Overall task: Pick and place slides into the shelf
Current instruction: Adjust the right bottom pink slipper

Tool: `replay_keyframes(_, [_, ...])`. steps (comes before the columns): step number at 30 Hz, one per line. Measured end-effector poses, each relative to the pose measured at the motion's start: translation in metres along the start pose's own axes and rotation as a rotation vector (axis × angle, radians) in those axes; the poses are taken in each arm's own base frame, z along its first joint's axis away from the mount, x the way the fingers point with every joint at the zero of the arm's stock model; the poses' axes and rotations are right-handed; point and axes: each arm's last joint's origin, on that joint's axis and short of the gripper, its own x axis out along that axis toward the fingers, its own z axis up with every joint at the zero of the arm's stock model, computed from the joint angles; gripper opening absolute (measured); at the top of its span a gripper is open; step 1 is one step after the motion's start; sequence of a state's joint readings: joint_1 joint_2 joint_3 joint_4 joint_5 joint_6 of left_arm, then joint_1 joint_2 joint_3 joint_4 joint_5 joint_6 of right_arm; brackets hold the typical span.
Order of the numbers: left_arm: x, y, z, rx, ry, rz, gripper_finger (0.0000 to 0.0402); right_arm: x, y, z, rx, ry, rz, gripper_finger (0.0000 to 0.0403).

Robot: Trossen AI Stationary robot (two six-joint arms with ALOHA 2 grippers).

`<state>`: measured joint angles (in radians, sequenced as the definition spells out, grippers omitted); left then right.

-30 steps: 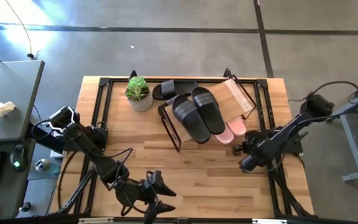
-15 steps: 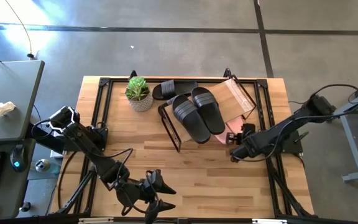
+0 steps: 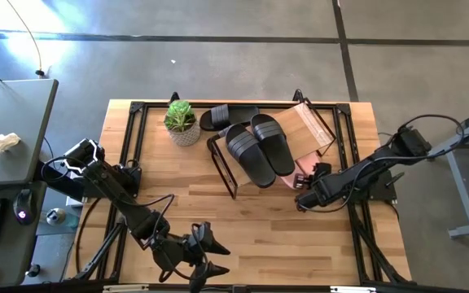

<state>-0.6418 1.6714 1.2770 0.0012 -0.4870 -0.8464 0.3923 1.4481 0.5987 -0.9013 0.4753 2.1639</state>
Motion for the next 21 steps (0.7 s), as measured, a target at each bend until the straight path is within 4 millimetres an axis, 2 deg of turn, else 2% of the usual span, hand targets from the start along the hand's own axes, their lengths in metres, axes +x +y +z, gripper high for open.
replay_keyframes(7, [0.0, 0.0, 0.0, -0.013, 0.001, 0.002, 0.026, 0.0, -0.004, 0.004, -0.012, -0.034, -0.042, 0.0])
replay_keyframes(17, [0.0, 0.0, 0.0, -0.013, 0.001, 0.002, 0.026, 0.006, 0.001, 0.014, 0.028, -0.052, -0.069, 0.0])
replay_keyframes(21, [0.0, 0.0, 0.0, -0.02, 0.002, 0.005, 0.026, 0.0, 0.001, 0.01, -0.017, -0.033, -0.064, 0.0])
